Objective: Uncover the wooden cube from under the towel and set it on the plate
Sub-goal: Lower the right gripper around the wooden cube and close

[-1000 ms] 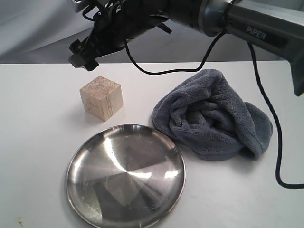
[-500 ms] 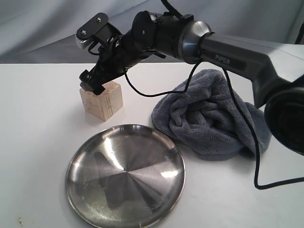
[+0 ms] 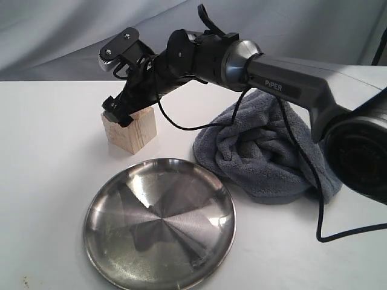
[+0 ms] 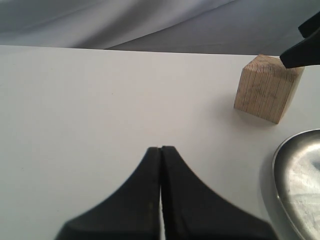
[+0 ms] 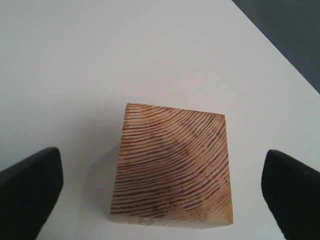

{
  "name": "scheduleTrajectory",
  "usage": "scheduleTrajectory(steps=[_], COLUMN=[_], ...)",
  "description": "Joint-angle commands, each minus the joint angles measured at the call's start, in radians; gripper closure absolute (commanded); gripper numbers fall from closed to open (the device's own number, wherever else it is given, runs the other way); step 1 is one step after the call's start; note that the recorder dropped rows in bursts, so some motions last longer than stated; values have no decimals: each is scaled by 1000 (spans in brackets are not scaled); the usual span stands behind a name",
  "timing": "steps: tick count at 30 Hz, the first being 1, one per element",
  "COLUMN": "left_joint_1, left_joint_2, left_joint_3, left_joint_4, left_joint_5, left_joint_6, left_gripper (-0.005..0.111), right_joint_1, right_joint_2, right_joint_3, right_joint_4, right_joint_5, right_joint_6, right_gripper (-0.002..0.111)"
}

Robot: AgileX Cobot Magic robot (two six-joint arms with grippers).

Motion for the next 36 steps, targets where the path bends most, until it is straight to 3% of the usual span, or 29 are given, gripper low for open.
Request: scheduleTrajectory(steps=[1, 29, 32, 36], left_joint_1=[-4, -4, -4, -4], left_joint_2=[-3, -3, -3, -3], left_joint_3=[4, 4, 4, 4], left_joint_4=[3, 3, 3, 3], left_joint_5=[-10, -10, -10, -10], left_joint_6=[-4, -4, -4, -4], left_gripper=[105, 105, 105, 105], right_joint_1=[-1, 0, 0, 0], right_joint_2=[19, 123, 123, 123], right_joint_3=[-5, -5, -5, -5], right_joint_4=[7, 30, 30, 30], right_joint_5=[-39, -123, -121, -98], right_joint_6=[-1, 3, 3, 3], right_gripper=[3, 5, 19, 67])
